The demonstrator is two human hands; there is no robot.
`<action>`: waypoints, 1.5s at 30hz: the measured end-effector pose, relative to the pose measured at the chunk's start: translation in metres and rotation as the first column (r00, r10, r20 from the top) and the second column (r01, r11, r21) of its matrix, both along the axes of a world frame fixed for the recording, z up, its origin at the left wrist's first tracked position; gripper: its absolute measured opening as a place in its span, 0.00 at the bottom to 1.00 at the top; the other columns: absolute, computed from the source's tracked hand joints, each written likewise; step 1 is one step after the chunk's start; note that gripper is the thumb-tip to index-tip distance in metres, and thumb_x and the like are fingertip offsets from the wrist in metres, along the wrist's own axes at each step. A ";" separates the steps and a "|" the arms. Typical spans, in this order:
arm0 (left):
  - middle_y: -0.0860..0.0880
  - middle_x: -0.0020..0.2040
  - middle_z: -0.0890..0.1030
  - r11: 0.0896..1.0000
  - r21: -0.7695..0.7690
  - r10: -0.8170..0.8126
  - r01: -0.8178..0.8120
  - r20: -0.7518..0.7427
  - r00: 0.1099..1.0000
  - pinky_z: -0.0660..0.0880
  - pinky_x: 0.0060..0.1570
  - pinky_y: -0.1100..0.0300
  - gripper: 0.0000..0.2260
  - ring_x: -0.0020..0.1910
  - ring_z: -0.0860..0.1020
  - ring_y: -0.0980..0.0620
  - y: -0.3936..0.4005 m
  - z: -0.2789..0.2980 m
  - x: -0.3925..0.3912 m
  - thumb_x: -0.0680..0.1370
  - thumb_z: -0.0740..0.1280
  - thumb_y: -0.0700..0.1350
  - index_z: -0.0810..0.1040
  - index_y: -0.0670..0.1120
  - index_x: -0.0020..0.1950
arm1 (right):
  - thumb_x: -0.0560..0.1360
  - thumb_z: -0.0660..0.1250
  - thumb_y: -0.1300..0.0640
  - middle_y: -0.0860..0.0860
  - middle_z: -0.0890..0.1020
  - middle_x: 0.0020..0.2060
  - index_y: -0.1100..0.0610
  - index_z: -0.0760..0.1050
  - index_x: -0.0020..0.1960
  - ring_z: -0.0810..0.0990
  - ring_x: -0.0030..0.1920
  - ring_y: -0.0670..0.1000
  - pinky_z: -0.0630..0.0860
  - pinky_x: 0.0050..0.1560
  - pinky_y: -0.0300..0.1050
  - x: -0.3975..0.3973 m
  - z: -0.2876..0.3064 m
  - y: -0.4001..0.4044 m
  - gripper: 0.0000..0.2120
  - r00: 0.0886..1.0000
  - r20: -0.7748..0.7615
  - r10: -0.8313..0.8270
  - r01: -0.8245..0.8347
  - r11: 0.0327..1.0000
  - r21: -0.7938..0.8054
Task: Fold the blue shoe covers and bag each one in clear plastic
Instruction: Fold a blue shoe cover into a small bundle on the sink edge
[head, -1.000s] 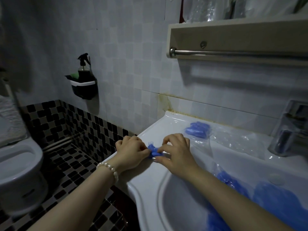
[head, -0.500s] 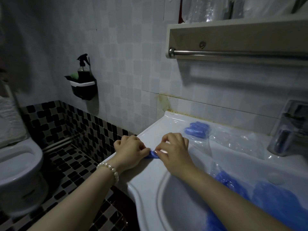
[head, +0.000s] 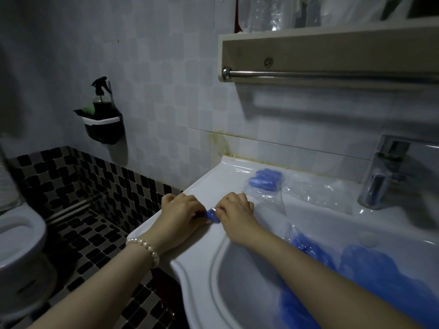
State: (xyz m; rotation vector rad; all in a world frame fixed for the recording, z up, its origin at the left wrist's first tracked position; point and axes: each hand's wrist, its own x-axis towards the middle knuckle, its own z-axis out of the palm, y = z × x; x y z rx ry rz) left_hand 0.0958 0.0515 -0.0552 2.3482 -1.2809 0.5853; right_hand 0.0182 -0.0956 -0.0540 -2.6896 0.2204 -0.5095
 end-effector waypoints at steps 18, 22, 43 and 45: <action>0.54 0.78 0.51 0.959 0.274 -0.029 0.076 -0.172 0.985 0.39 0.72 0.46 0.28 0.77 0.48 0.54 -0.109 0.025 -0.024 0.79 0.62 0.52 0.54 0.54 0.76 | 0.74 0.70 0.60 0.54 0.76 0.33 0.58 0.70 0.36 0.74 0.36 0.53 0.74 0.43 0.48 -0.070 0.030 -0.111 0.11 0.942 0.094 -0.321 0.188 0.739 0.647; 0.50 0.62 0.76 0.927 0.373 -0.057 0.031 0.059 0.997 0.55 0.66 0.51 0.13 0.62 0.72 0.48 -0.113 0.023 -0.026 0.79 0.59 0.48 0.74 0.51 0.62 | 0.75 0.68 0.64 0.55 0.78 0.38 0.63 0.74 0.48 0.76 0.40 0.52 0.76 0.49 0.45 -0.066 0.019 -0.110 0.03 0.983 0.041 -0.179 0.117 0.780 0.614; 0.48 0.23 0.73 0.997 -0.027 0.079 -0.078 0.028 0.996 0.62 0.20 0.62 0.08 0.20 0.71 0.47 -0.077 0.010 -0.046 0.57 0.70 0.39 0.71 0.45 0.22 | 0.77 0.65 0.60 0.63 0.82 0.39 0.64 0.73 0.44 0.80 0.39 0.55 0.75 0.33 0.39 -0.044 0.004 -0.080 0.07 0.958 0.120 -0.260 0.018 0.474 0.880; 0.44 0.28 0.77 0.977 -0.192 0.064 -0.094 -0.156 0.986 0.68 0.26 0.59 0.04 0.27 0.75 0.43 -0.077 0.010 -0.043 0.62 0.65 0.37 0.75 0.42 0.27 | 0.76 0.66 0.59 0.60 0.82 0.38 0.64 0.75 0.43 0.79 0.35 0.52 0.73 0.34 0.40 -0.043 0.011 -0.077 0.08 0.915 0.199 -0.352 -0.019 0.453 0.891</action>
